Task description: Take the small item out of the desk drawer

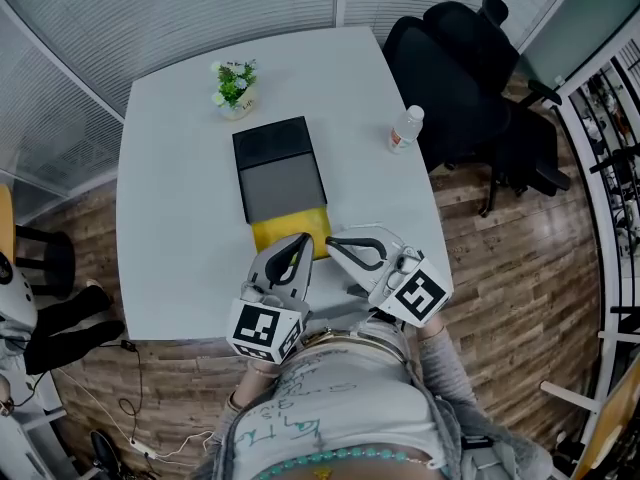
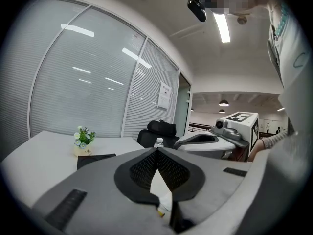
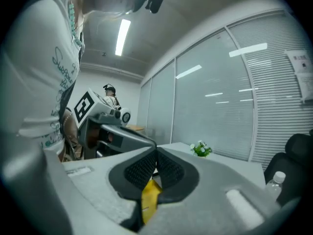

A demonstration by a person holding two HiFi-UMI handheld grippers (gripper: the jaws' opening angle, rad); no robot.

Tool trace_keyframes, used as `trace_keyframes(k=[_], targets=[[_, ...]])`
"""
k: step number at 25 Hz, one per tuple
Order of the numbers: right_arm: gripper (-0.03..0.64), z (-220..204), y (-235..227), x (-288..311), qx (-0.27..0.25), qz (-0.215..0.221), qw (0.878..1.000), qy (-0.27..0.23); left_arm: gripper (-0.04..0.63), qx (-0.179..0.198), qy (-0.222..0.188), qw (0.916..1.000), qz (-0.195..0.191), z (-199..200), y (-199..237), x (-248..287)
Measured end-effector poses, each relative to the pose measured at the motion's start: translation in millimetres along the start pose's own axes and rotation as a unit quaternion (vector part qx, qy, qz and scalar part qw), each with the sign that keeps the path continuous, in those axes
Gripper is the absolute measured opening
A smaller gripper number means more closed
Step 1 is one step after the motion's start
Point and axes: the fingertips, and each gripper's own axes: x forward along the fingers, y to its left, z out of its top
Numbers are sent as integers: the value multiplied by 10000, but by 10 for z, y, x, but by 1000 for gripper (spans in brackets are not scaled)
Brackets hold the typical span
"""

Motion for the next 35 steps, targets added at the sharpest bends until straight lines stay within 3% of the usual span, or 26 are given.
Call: trace_keyframes(k=[8,35], targets=[[3,286,-24,-10,102,-169,9992,-341,-2,183,-347,9992,59,215,-23,-5],[3,318,-92,-146,131,-289,9990,-321,-2,199,-251,9995,10,163,-142,19]])
